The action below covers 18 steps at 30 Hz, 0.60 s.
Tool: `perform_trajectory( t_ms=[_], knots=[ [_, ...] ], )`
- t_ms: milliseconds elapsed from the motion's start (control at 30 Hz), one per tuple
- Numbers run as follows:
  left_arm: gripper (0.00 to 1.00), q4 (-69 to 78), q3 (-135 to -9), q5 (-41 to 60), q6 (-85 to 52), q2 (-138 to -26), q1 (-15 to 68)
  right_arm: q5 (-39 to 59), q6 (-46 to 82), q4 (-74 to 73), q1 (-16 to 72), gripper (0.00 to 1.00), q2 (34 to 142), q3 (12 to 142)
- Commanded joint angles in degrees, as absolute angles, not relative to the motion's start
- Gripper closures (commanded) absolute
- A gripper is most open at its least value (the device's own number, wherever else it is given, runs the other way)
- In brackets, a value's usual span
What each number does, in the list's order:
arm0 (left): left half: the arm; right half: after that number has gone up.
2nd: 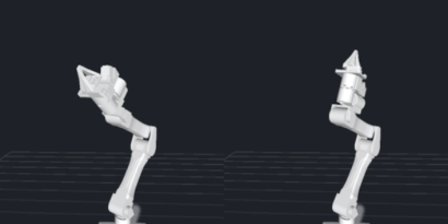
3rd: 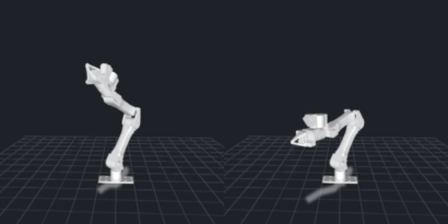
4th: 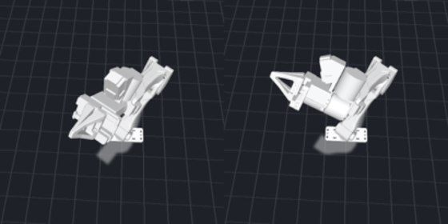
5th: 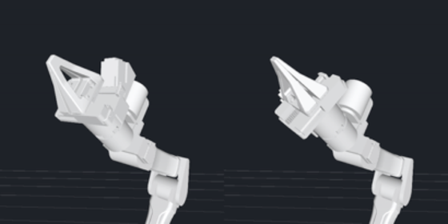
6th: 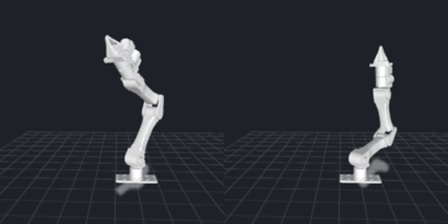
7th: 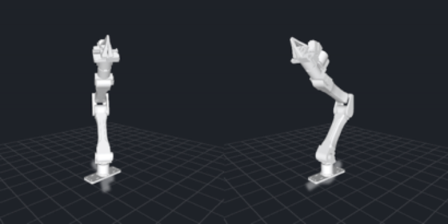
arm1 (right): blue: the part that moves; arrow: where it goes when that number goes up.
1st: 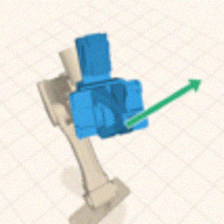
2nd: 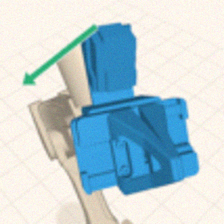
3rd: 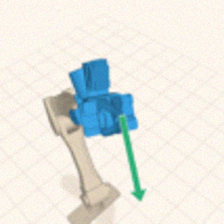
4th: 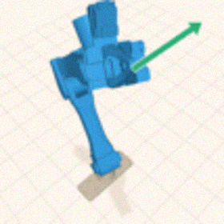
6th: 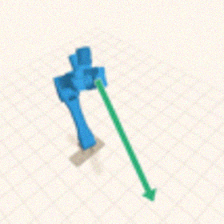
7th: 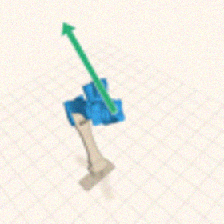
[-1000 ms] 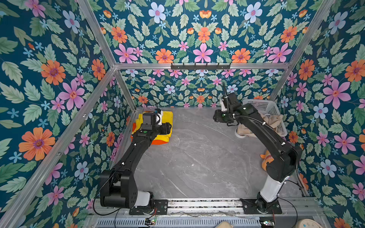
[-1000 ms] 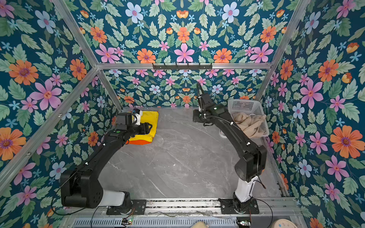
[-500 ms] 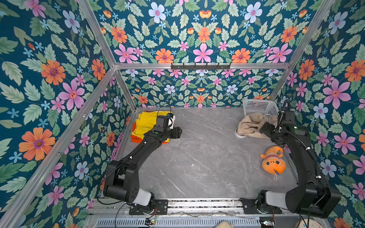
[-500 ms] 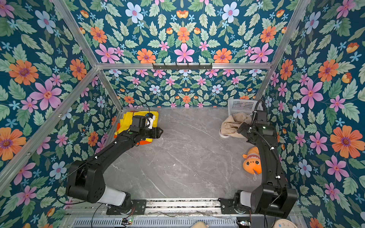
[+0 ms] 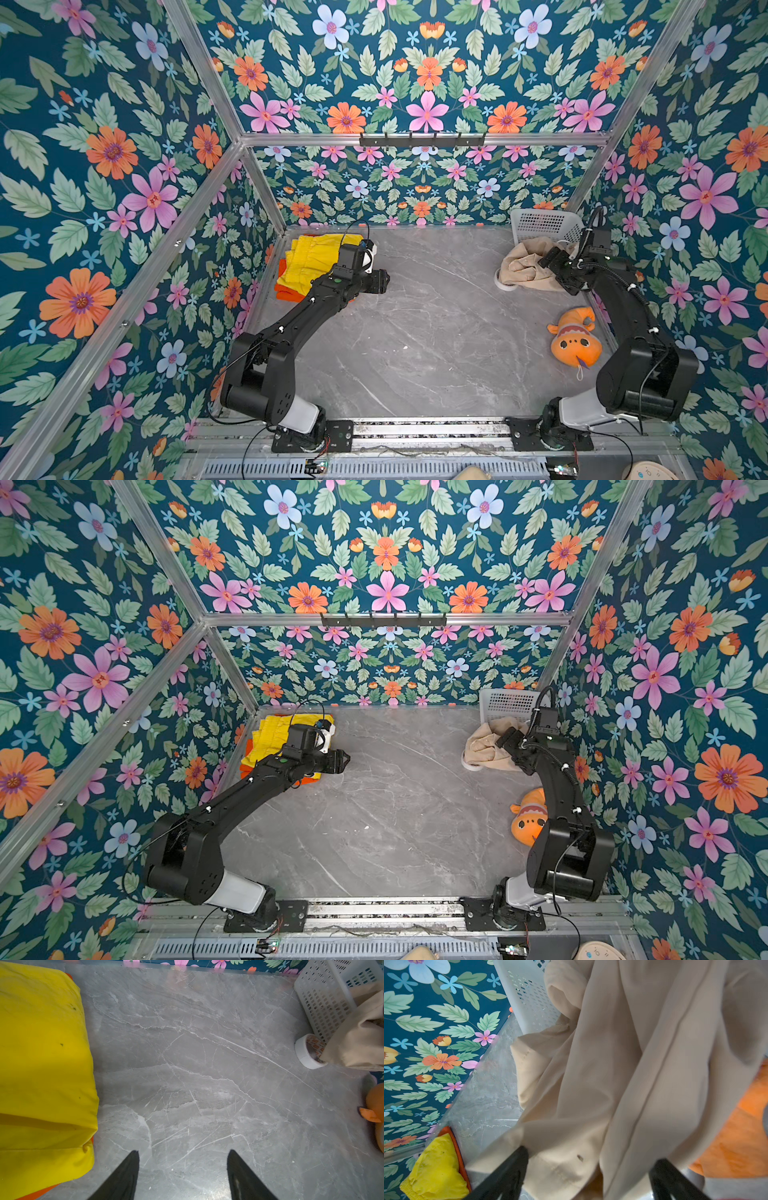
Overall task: Fold and stack the shorts
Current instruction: 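Release the yellow shorts and move the right gripper to the beige shorts, then grasp the beige shorts with the right gripper and drag them toward the table center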
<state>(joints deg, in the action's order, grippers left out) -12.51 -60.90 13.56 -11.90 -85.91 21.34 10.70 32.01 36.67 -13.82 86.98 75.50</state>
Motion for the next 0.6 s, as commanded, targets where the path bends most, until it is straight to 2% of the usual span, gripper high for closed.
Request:
perform_trajectory(
  t_ms=[0,67,133,200,233,567],
  knots=[
    [0.31,-12.58,-61.43,12.3,-11.87,-85.72,21.36,9.93,33.5,36.98,-14.39,0.42,90.11,77.85],
    [0.31,-12.79,-61.59,12.0,-11.79,-85.54,21.36,10.61,33.53,36.3,-14.42,0.61,90.55,77.63],
    [0.31,-12.9,-61.61,11.7,-11.85,-85.21,21.45,11.78,33.69,33.81,-14.41,0.86,89.21,76.53],
    [0.32,-13.07,-61.71,11.47,-11.8,-84.99,21.48,12.6,33.52,32.36,-14.49,0.97,87.25,76.83],
    [0.32,-13.26,-61.99,11.41,-11.86,-84.8,21.54,12.82,33.17,32.0,-14.41,1.0,86.04,77.43],
    [0.32,-12.14,-63.75,11.05,-11.41,-80.11,21.62,17.84,28.56,31.13,-13.98,1.0,73.7,89.39]
  ],
)
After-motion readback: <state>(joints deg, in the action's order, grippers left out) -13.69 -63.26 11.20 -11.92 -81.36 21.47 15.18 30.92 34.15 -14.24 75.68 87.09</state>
